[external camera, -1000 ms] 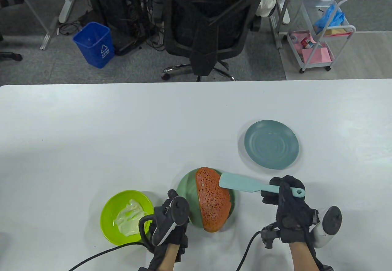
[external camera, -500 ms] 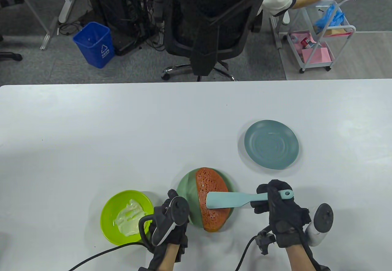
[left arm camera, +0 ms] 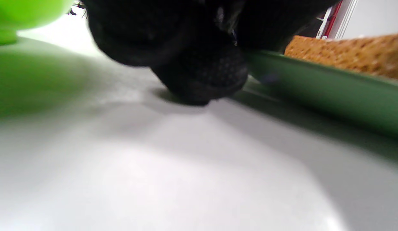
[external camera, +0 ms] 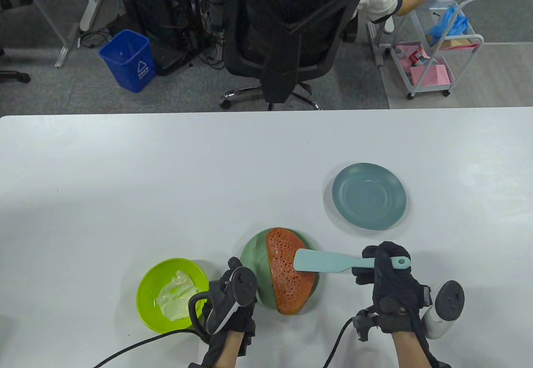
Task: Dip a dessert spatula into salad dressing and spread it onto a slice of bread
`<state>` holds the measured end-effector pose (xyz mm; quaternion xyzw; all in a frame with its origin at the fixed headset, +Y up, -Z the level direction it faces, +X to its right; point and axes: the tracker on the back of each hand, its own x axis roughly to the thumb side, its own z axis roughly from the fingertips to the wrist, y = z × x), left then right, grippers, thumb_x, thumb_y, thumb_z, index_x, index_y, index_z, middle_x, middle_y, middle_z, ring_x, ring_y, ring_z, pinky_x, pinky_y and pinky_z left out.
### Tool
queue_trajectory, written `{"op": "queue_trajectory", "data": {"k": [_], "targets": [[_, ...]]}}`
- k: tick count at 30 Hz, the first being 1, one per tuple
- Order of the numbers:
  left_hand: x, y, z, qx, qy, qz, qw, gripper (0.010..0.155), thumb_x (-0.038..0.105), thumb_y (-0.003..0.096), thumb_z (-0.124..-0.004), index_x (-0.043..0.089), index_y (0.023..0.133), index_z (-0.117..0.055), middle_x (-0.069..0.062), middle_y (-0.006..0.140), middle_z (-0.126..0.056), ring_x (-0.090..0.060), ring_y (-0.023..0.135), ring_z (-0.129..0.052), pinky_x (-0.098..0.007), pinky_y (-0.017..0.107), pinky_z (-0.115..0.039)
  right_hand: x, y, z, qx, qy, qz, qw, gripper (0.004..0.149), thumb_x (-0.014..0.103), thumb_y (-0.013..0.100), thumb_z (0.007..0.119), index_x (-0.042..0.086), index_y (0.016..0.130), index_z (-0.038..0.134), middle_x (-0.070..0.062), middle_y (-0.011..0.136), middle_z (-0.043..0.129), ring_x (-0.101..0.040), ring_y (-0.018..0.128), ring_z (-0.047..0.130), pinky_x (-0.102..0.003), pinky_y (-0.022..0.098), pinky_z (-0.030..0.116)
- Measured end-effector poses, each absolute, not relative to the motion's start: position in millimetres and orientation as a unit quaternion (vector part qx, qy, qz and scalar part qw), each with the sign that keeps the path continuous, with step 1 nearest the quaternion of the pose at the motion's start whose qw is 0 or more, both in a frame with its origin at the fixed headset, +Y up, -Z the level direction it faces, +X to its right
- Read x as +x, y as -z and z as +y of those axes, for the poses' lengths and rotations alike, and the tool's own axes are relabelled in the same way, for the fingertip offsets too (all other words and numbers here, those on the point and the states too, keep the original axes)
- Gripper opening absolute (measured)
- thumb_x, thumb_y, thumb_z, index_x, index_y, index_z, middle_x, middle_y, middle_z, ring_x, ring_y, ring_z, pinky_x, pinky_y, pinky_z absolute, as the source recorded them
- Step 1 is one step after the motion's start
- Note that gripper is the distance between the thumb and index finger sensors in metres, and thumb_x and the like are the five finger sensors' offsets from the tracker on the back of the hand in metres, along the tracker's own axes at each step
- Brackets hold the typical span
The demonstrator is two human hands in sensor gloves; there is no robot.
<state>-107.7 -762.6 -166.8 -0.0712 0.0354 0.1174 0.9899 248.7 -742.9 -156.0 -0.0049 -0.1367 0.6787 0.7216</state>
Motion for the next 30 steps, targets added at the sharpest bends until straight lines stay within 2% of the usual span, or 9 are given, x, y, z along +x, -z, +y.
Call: {"op": "queue_trajectory", "data": {"k": [11,17,25,30], "targets": [[-108,166,-762,-0.068,-0.116,0.034,0.990,0.058,0.037,0.0624,-0.079,-0.001,0.106,-0.070,-0.009,0.072,-0.097,-0.014,0.037,-0.108,-0.027,0.027,-0.096,256,155,-744,-0.015,-0.678,-0.142,0.721,0.041,0.034,0.064,0.074,0.013,0.093,0.054,-0.028,0.086,0.066,-0.054,0.050,0.092,-0.047,0.033,0.087],[-108,166,-762,-0.067,-0.117,0.032,0.990,0.058,0.036,0.0623,-0.080,0.000,0.106,-0.070,-0.010,0.073,-0.097,-0.014,0.038,-0.109,-0.028,0.027,-0.096,250,157,-744,0.026,-0.662,-0.144,0.735,0.041,0.035,0.063,0.074,0.013,0.093,0.055,-0.028,0.083,0.069,-0.052,0.046,0.095,-0.045,0.030,0.089],[-109,165,-761,-0.065,-0.115,0.029,0.991,0.059,0.035,0.0622,-0.080,0.000,0.107,-0.069,-0.011,0.076,-0.096,-0.017,0.042,-0.109,-0.030,0.030,-0.096,232,158,-747,0.060,-0.639,-0.077,0.763,0.042,0.036,0.063,0.073,0.012,0.092,0.056,-0.029,0.081,0.070,-0.050,0.043,0.097,-0.042,0.027,0.091],[-109,164,-761,-0.064,-0.115,0.028,0.991,0.058,0.034,0.0620,-0.080,0.000,0.108,-0.069,-0.012,0.077,-0.095,-0.017,0.043,-0.109,-0.030,0.032,-0.096,227,159,-748,0.060,-0.668,-0.050,0.740,0.042,0.036,0.063,0.073,0.011,0.092,0.056,-0.029,0.080,0.070,-0.050,0.042,0.097,-0.043,0.026,0.090]]}}
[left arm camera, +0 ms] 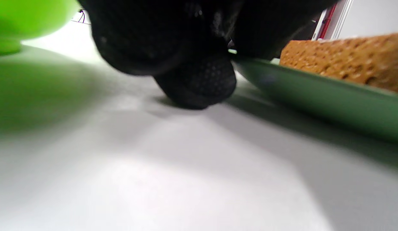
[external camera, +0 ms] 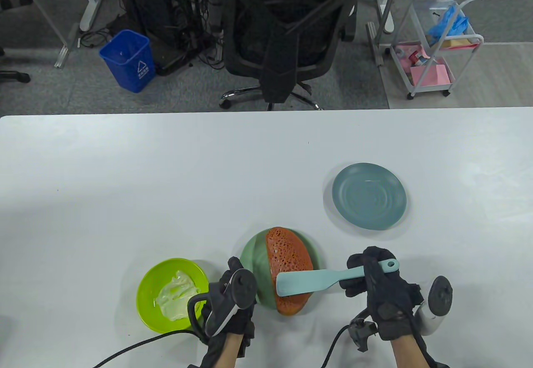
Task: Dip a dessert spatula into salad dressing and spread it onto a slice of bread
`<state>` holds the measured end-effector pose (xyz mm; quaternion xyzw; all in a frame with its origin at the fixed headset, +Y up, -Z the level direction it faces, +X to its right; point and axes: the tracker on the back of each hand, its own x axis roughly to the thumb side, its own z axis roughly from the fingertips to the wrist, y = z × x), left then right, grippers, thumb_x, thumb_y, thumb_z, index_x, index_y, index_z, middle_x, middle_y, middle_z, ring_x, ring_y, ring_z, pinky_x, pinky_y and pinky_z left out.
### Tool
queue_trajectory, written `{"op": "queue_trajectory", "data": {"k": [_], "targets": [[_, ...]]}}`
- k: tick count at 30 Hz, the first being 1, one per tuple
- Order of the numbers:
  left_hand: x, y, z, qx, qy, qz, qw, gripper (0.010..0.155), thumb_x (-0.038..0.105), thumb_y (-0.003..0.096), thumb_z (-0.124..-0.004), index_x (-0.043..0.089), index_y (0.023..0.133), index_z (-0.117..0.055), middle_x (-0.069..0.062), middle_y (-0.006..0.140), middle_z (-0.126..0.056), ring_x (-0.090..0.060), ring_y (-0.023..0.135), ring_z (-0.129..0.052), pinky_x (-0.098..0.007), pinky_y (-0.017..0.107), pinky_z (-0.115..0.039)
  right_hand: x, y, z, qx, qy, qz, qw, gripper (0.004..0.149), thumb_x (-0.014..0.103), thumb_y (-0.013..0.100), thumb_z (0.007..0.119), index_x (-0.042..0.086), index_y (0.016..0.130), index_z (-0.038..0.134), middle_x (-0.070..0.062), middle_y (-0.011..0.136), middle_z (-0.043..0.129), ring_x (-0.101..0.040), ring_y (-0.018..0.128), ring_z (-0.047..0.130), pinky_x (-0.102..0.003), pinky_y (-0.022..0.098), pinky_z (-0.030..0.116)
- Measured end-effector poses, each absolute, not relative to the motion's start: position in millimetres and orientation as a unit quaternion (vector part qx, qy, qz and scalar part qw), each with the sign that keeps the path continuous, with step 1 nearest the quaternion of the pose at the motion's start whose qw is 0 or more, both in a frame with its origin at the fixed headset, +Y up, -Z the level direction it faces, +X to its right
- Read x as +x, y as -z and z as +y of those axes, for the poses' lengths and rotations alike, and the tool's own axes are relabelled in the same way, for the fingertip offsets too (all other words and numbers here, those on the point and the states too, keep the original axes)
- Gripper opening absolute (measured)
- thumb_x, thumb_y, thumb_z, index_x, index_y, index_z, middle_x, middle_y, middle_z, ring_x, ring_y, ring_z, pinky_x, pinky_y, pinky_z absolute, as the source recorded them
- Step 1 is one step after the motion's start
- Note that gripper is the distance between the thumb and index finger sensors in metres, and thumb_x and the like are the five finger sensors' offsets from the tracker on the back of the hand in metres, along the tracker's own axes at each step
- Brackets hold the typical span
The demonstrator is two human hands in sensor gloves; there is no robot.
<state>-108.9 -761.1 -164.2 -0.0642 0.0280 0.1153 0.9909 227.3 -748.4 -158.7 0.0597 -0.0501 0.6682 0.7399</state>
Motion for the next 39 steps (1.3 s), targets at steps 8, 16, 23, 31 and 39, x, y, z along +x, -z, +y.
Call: {"op": "queue_trajectory", "data": {"k": [8,16,23,31,39], "targets": [[-109,163,-761,-0.062,-0.113,0.028,0.991,0.057,0.034,0.0620,-0.080,0.000,0.107,-0.069,-0.012,0.077,-0.095,-0.017,0.043,-0.109,-0.030,0.032,-0.096,241,158,-743,0.032,-0.693,-0.051,0.718,0.041,0.037,0.064,0.072,0.013,0.093,0.055,-0.027,0.081,0.070,-0.047,0.046,0.095,-0.045,0.027,0.086],[-108,163,-762,-0.059,-0.110,0.027,0.992,0.057,0.034,0.0620,-0.080,0.000,0.107,-0.069,-0.011,0.077,-0.095,-0.017,0.043,-0.109,-0.030,0.031,-0.096,268,156,-739,-0.001,-0.683,-0.094,0.724,0.040,0.036,0.065,0.072,0.015,0.093,0.055,-0.025,0.081,0.070,-0.046,0.041,0.093,-0.043,0.024,0.083],[-107,162,-761,-0.056,-0.102,0.025,0.993,0.058,0.035,0.0621,-0.080,0.001,0.108,-0.069,-0.011,0.078,-0.095,-0.017,0.045,-0.109,-0.031,0.033,-0.096,273,156,-740,-0.009,-0.677,-0.100,0.729,0.040,0.035,0.065,0.072,0.016,0.094,0.053,-0.024,0.082,0.070,-0.047,0.040,0.091,-0.043,0.023,0.082],[-104,152,-748,-0.027,-0.097,0.001,0.995,0.064,0.046,0.0646,-0.070,0.004,0.113,-0.063,-0.020,0.095,-0.085,-0.034,0.069,-0.103,-0.047,0.049,-0.089,273,156,-739,-0.004,-0.663,-0.105,0.741,0.041,0.035,0.064,0.075,0.015,0.094,0.056,-0.023,0.080,0.074,-0.047,0.037,0.093,-0.042,0.020,0.083],[-101,140,-727,0.039,-0.098,-0.067,0.992,0.069,0.048,0.0664,-0.058,0.003,0.118,-0.050,-0.032,0.114,-0.057,-0.055,0.098,-0.075,-0.065,0.067,-0.067,270,156,-737,0.015,-0.643,-0.117,0.757,0.042,0.034,0.062,0.080,0.016,0.093,0.059,-0.021,0.080,0.077,-0.045,0.036,0.096,-0.040,0.019,0.086]]}}
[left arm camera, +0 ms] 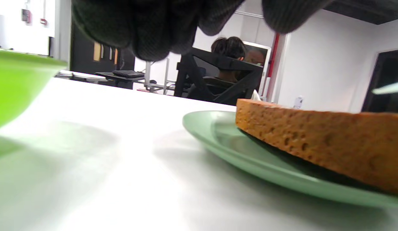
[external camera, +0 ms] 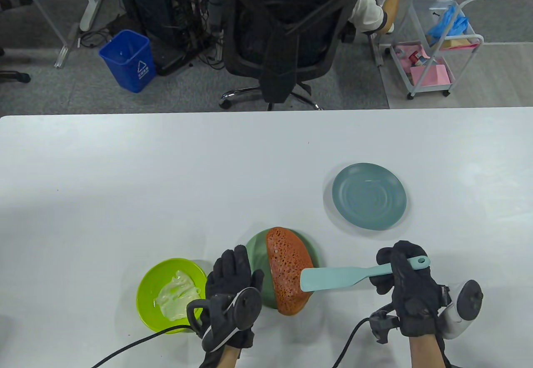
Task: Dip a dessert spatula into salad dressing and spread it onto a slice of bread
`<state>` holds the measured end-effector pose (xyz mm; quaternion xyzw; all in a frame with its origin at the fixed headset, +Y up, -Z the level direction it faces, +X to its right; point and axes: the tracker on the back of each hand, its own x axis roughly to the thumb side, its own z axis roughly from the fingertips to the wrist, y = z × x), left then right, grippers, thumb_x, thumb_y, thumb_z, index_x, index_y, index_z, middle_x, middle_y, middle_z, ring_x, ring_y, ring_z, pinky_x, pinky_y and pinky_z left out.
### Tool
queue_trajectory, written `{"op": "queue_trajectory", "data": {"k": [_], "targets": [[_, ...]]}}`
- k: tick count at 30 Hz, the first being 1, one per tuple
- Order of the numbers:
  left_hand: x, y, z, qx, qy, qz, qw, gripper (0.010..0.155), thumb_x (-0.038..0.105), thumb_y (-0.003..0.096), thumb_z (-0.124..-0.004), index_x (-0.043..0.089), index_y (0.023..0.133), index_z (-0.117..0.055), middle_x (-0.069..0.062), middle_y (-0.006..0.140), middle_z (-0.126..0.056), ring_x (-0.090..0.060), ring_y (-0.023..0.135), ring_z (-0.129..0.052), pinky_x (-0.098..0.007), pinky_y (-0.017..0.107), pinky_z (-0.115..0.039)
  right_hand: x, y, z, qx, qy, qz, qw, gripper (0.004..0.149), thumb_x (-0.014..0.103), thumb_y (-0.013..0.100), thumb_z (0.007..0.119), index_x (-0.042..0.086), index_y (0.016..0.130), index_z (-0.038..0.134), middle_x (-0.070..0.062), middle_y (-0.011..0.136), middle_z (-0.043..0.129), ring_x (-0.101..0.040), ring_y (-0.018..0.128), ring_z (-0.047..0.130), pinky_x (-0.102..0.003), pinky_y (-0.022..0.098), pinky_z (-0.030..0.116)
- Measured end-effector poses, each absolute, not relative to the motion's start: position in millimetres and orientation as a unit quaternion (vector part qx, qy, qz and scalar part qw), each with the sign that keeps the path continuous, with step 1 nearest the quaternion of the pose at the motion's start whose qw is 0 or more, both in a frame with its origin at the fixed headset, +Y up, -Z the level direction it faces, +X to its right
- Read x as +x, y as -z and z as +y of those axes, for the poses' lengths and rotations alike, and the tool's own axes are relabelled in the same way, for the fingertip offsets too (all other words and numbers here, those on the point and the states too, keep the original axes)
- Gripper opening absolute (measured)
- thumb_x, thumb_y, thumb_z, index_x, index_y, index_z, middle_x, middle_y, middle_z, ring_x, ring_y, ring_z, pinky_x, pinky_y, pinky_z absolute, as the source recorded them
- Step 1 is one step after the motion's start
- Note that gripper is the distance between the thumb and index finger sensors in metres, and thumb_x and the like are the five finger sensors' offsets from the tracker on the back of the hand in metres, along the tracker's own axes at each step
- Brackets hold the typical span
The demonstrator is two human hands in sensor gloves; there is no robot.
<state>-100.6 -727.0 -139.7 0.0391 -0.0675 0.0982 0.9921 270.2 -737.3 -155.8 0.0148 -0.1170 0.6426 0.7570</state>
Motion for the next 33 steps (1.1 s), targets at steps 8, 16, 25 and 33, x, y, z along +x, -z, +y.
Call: {"op": "queue_trajectory", "data": {"k": [8,16,25,33], "targets": [[-98,138,-727,0.059,-0.110,-0.099,0.987,0.072,0.050,0.0658,-0.053,0.002,0.119,-0.044,-0.032,0.117,-0.047,-0.058,0.104,-0.062,-0.068,0.071,-0.057,270,158,-739,0.022,-0.632,-0.113,0.766,0.040,0.034,0.062,0.082,0.019,0.092,0.061,-0.019,0.083,0.077,-0.045,0.040,0.096,-0.040,0.023,0.088],[-102,137,-724,0.074,-0.120,-0.100,0.985,0.071,0.050,0.0657,-0.056,0.002,0.118,-0.047,-0.031,0.116,-0.050,-0.057,0.102,-0.065,-0.068,0.070,-0.059,271,165,-741,0.021,-0.591,-0.117,0.798,0.041,0.038,0.062,0.081,0.022,0.093,0.059,-0.017,0.093,0.070,-0.049,0.055,0.092,-0.044,0.037,0.087],[-109,137,-720,0.088,-0.132,-0.099,0.982,0.071,0.050,0.0659,-0.057,0.003,0.118,-0.048,-0.032,0.116,-0.051,-0.057,0.102,-0.065,-0.067,0.071,-0.058,270,182,-738,0.018,-0.573,-0.123,0.810,0.049,0.043,0.066,0.075,0.026,0.100,0.045,-0.015,0.110,0.043,-0.057,0.084,0.068,-0.052,0.064,0.072],[-111,136,-721,0.090,-0.142,-0.099,0.981,0.071,0.050,0.0658,-0.057,0.002,0.118,-0.048,-0.032,0.116,-0.051,-0.057,0.102,-0.065,-0.067,0.071,-0.058,277,204,-745,-0.041,-0.591,-0.133,0.795,0.046,0.041,0.068,0.072,0.034,0.102,0.042,-0.008,0.114,0.027,-0.056,0.097,0.052,-0.052,0.076,0.061]]}}
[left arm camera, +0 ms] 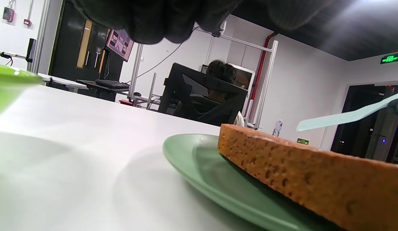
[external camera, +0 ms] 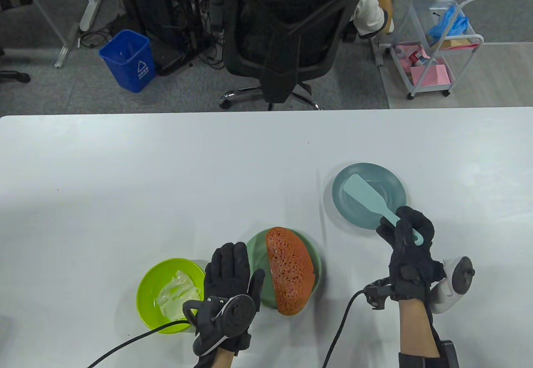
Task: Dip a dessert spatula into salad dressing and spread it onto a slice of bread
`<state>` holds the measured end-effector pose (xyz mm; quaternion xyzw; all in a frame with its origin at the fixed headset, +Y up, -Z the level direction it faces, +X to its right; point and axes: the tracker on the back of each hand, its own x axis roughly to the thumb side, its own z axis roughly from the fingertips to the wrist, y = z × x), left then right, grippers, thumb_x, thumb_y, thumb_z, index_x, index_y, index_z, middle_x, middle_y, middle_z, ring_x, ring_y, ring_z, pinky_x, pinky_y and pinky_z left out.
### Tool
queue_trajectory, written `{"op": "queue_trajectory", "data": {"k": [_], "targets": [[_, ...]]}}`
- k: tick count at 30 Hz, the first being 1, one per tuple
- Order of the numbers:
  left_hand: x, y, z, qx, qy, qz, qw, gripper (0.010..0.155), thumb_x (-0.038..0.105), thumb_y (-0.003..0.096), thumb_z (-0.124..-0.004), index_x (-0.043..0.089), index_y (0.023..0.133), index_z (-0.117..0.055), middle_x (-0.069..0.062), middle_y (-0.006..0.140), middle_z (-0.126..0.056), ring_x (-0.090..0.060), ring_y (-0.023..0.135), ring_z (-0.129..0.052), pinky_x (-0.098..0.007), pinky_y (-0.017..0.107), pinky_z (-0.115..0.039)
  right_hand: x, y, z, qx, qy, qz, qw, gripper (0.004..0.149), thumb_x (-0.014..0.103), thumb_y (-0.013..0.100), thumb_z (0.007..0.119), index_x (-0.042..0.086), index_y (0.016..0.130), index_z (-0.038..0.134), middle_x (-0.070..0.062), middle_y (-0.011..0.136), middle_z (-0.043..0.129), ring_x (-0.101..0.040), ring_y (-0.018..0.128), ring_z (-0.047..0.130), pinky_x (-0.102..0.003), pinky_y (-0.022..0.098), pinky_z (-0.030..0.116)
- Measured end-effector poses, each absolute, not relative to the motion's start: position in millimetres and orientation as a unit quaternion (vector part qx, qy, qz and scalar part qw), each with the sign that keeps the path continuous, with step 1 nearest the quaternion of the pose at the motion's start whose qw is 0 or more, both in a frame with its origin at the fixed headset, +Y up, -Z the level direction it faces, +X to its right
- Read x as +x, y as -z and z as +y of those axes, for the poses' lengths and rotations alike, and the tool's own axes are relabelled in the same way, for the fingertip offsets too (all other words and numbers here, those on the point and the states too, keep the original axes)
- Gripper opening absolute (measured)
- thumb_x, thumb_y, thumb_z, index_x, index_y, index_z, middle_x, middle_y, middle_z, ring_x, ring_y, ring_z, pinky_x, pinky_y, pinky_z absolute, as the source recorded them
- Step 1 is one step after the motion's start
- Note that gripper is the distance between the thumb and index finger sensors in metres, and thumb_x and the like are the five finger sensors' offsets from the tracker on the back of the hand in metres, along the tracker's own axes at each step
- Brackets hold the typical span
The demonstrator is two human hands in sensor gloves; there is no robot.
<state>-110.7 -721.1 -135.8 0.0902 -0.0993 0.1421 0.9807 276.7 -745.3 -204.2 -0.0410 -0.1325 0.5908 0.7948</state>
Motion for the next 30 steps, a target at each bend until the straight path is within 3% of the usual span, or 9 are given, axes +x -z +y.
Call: {"op": "queue_trajectory", "data": {"k": [12,16,21,23,30], "targets": [[-109,135,-722,0.088,-0.145,-0.103,0.980,0.071,0.050,0.0658,-0.057,0.002,0.118,-0.047,-0.032,0.116,-0.051,-0.057,0.102,-0.065,-0.067,0.071,-0.058,283,219,-774,-0.103,-0.571,-0.128,0.805,0.057,0.045,0.067,0.075,0.033,0.103,0.032,-0.008,0.114,0.021,-0.055,0.099,0.050,-0.049,0.079,0.061],[-109,135,-722,0.089,-0.153,-0.103,0.979,0.073,0.050,0.0659,-0.057,0.001,0.118,-0.043,-0.032,0.116,-0.050,-0.057,0.102,-0.065,-0.067,0.071,-0.058,282,222,-784,-0.082,-0.573,-0.116,0.807,0.065,0.044,0.067,0.075,0.033,0.106,0.025,-0.011,0.114,0.015,-0.055,0.100,0.049,-0.049,0.080,0.060],[-109,135,-723,0.087,-0.156,-0.101,0.979,0.073,0.050,0.0658,-0.057,0.002,0.118,-0.042,-0.032,0.116,-0.050,-0.057,0.102,-0.065,-0.067,0.071,-0.058,287,220,-780,-0.036,-0.619,-0.087,0.780,0.072,0.047,0.064,0.079,0.040,0.108,0.023,-0.008,0.116,0.006,-0.055,0.104,0.046,-0.058,0.078,0.057],[-109,135,-723,0.085,-0.158,-0.100,0.979,0.073,0.050,0.0659,-0.057,0.002,0.118,-0.042,-0.032,0.116,-0.050,-0.057,0.102,-0.065,-0.067,0.071,-0.058,289,218,-778,-0.015,-0.636,-0.073,0.768,0.070,0.047,0.063,0.081,0.042,0.109,0.028,-0.007,0.116,0.005,-0.055,0.104,0.046,-0.059,0.076,0.057],[-108,135,-723,0.082,-0.157,-0.100,0.979,0.073,0.050,0.0659,-0.058,0.001,0.118,-0.043,-0.033,0.115,-0.051,-0.057,0.101,-0.067,-0.066,0.070,-0.059,297,207,-773,-0.015,-0.699,-0.032,0.714,0.059,0.036,0.060,0.089,0.025,0.106,0.054,-0.015,0.116,0.026,-0.055,0.101,0.055,-0.056,0.074,0.064]]}}
